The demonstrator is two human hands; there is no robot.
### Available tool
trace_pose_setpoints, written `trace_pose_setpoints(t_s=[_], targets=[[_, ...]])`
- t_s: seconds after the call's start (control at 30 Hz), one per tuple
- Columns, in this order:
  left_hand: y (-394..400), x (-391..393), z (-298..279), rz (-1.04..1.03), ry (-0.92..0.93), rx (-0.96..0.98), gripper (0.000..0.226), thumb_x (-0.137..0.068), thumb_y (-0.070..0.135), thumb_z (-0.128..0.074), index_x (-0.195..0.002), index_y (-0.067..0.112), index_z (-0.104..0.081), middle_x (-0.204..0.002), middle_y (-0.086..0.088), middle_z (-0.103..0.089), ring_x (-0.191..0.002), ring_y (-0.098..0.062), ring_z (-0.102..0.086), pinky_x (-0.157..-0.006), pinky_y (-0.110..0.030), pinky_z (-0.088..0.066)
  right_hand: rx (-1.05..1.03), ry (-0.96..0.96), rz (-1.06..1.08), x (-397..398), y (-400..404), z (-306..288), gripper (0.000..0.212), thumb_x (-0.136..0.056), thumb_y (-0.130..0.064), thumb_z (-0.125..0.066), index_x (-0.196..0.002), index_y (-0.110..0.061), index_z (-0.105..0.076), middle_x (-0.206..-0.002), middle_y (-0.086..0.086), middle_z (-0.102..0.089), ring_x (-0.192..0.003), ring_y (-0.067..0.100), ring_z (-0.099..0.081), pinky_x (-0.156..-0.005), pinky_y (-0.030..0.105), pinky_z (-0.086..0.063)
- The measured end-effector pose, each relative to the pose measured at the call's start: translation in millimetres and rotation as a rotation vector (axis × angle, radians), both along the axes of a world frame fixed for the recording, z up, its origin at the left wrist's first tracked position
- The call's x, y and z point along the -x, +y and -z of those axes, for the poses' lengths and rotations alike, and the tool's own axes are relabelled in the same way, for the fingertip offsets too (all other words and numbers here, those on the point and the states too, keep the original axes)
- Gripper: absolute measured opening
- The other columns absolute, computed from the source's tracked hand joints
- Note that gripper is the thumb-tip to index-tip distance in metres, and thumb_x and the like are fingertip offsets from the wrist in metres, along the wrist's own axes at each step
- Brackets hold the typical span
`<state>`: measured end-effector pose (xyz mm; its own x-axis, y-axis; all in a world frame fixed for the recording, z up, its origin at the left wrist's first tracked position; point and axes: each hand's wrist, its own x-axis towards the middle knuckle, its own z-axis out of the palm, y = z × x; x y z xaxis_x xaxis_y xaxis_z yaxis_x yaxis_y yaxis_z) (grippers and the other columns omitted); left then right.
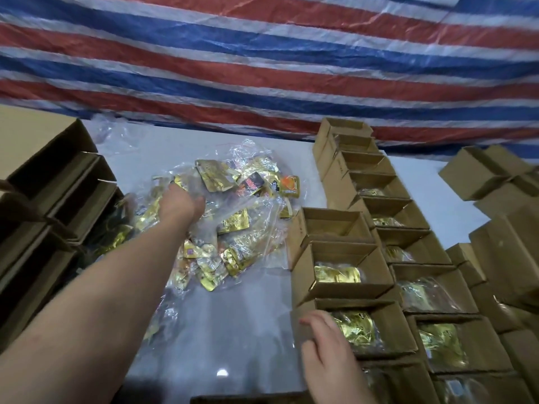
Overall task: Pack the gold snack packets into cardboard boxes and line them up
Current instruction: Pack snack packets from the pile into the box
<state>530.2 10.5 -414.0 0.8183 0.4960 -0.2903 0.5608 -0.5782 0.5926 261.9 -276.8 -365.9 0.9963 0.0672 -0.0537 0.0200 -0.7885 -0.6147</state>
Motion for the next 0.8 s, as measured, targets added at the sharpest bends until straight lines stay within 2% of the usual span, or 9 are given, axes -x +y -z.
trace_pose_setpoints(t_s=[0.1, 0.17, 0.27, 0.37, 0.5, 0.57, 0.67, 0.73, 0.8], targets=[[0, -16, 16, -0.029, 0.021, 0.034, 0.1, -0.073, 0.053, -0.077, -0.144, 0.005, -0.025, -0.137, -0.023, -0.047, -0.117, -0.04, -0.056, -0.093, -0.052, -0.052, -0.028, -0.014, 0.038, -16, 1, 0, 0.03, -0.088, 0.004, -0.05, -0.106, -0.015, -0.065, -0.112, -0.012, -0.053, -0.101, -0.013, -0.047, -0.088, 0.005, -0.032], [-2, -22, 24, -0.031, 0.052, -0.043, 0.113, -0.072, 0.056, -0.078, -0.15, 0.006, -0.014, -0.151, -0.024, -0.029, -0.13, -0.043, -0.044, -0.103, -0.056, -0.044, -0.016, -0.017, 0.049, -20, 4, 0, 0.032, -0.085, 0.003, -0.051, -0.104, -0.019, -0.065, -0.109, -0.017, -0.054, -0.098, -0.014, -0.047, -0.083, 0.002, -0.032], [-6, -25, 28, -0.032, 0.01, -0.091, 0.088, -0.091, 0.048, -0.058, -0.15, 0.002, -0.011, -0.155, -0.027, -0.015, -0.13, -0.048, -0.041, -0.102, -0.056, -0.044, 0.015, -0.007, 0.019, -18, 9, -3, 0.031, -0.081, -0.006, -0.049, -0.102, -0.024, -0.064, -0.109, -0.021, -0.053, -0.082, -0.01, -0.048, -0.075, 0.004, -0.034], [-7, -25, 18, -0.025, -0.026, -0.176, 0.064, -0.099, 0.043, -0.037, -0.143, -0.002, -0.026, -0.144, -0.035, -0.03, -0.118, -0.05, -0.05, -0.091, -0.052, -0.049, -0.002, -0.008, -0.007, -17, 10, -10, 0.033, -0.077, -0.011, -0.043, -0.1, -0.017, -0.066, -0.109, -0.016, -0.055, -0.074, -0.008, -0.048, -0.071, 0.007, -0.035], [1, -13, 0, 0.143, 0.035, -0.337, 0.03, -0.095, 0.007, -0.048, -0.123, -0.003, -0.053, -0.122, -0.024, -0.058, -0.106, -0.039, -0.061, -0.069, -0.04, -0.046, -0.013, -0.005, 0.009, -17, 11, -22, 0.028, -0.081, 0.003, -0.051, -0.098, -0.013, -0.067, -0.107, -0.016, -0.055, -0.09, -0.004, -0.053, -0.078, 0.012, -0.042], [7, -4, -9, 0.206, 0.083, -0.411, 0.023, -0.094, 0.001, -0.047, -0.111, -0.001, -0.063, -0.112, -0.018, -0.065, -0.1, -0.033, -0.065, -0.065, -0.035, -0.046, 0.008, 0.01, 0.03, -14, 14, -26, 0.028, -0.083, 0.001, -0.051, -0.099, -0.016, -0.066, -0.109, -0.02, -0.053, -0.095, -0.003, -0.052, -0.08, 0.01, -0.041], [10, 10, -33, 0.265, 0.08, -0.493, 0.02, -0.093, 0.005, -0.053, -0.11, 0.002, -0.062, -0.105, -0.013, -0.067, -0.084, -0.029, -0.065, -0.056, -0.03, -0.045, 0.025, 0.062, 0.049, -7, 15, -32, 0.028, -0.085, -0.003, -0.05, -0.102, -0.018, -0.066, -0.114, -0.018, -0.053, -0.098, -0.006, -0.052, -0.084, 0.006, -0.038], [10, 17, -52, 0.264, -0.022, -0.497, 0.021, -0.09, 0.001, -0.052, -0.11, 0.004, -0.059, -0.105, -0.016, -0.065, -0.085, -0.032, -0.064, -0.062, -0.034, -0.046, 0.032, 0.091, 0.058, -4, 14, -35, 0.027, -0.087, -0.004, -0.05, -0.103, -0.018, -0.066, -0.116, -0.016, -0.053, -0.1, -0.007, -0.051, -0.085, 0.004, -0.035], [3, 29, -74, 0.269, -0.172, -0.436, 0.018, -0.091, -0.001, -0.045, -0.102, 0.008, -0.056, -0.096, -0.016, -0.065, -0.077, -0.031, -0.056, -0.063, -0.035, -0.043, 0.013, 0.111, 0.094, -3, 16, -42, 0.024, -0.088, -0.005, -0.051, -0.098, -0.022, -0.064, -0.111, -0.016, -0.054, -0.096, -0.009, -0.051, -0.081, 0.002, -0.034]])
